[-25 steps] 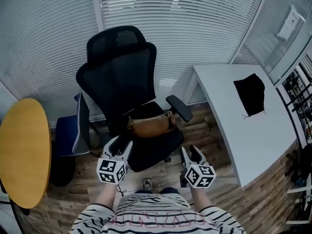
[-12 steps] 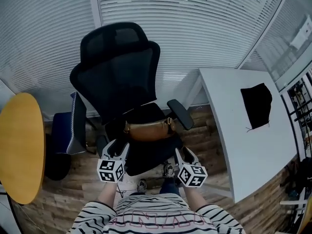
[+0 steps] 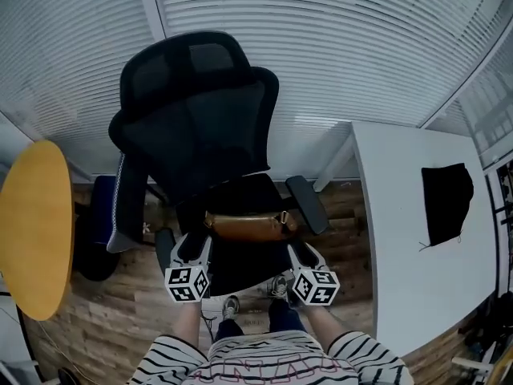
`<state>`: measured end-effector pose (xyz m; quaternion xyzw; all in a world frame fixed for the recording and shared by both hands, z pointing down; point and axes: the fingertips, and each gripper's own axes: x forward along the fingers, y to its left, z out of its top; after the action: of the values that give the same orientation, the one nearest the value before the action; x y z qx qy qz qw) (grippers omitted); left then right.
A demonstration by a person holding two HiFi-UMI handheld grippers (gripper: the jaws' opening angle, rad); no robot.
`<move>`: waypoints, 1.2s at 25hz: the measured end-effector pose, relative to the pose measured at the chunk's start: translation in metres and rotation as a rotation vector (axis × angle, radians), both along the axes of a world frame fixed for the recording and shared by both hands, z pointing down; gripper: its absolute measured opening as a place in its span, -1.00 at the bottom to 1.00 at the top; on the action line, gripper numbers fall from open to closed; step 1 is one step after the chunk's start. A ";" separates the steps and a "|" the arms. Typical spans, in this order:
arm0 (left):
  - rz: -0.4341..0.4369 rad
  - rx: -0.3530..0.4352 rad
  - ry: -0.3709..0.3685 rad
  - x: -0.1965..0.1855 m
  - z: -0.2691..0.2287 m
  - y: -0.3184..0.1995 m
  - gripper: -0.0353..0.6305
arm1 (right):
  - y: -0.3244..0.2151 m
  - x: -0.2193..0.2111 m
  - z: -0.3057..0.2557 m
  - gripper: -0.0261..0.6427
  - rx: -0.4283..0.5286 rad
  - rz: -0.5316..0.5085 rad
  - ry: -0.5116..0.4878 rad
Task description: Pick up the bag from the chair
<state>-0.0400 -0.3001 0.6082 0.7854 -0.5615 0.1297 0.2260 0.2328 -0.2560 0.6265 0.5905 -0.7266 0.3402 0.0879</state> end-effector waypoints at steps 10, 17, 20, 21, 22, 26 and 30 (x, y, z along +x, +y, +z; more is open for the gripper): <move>-0.073 -0.070 -0.033 0.000 0.067 -0.033 -0.24 | -0.069 0.007 0.056 -0.37 -0.041 -0.036 -0.057; -0.073 -0.086 -0.066 -0.001 0.100 -0.051 -0.19 | -0.096 0.005 0.089 -0.33 -0.037 -0.038 -0.037; -0.066 -0.081 -0.066 0.000 0.109 -0.062 -0.15 | -0.104 0.001 0.100 -0.24 -0.043 -0.035 -0.021; -0.059 -0.079 -0.066 0.001 0.111 -0.066 -0.13 | -0.106 0.000 0.104 -0.22 -0.044 -0.030 -0.018; -0.050 -0.077 -0.066 0.002 0.113 -0.069 -0.12 | -0.107 -0.001 0.107 -0.21 -0.045 -0.025 -0.018; -0.011 -0.087 -0.064 0.010 0.124 -0.081 -0.10 | -0.111 -0.005 0.115 -0.19 -0.042 -0.022 -0.003; -0.003 -0.106 -0.043 0.014 0.137 -0.093 -0.10 | -0.114 -0.006 0.121 -0.19 -0.042 -0.012 0.001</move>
<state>-0.0259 -0.3934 0.7454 0.7684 -0.5599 0.1759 0.2551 0.2268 -0.3699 0.7475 0.5844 -0.7228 0.3543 0.1026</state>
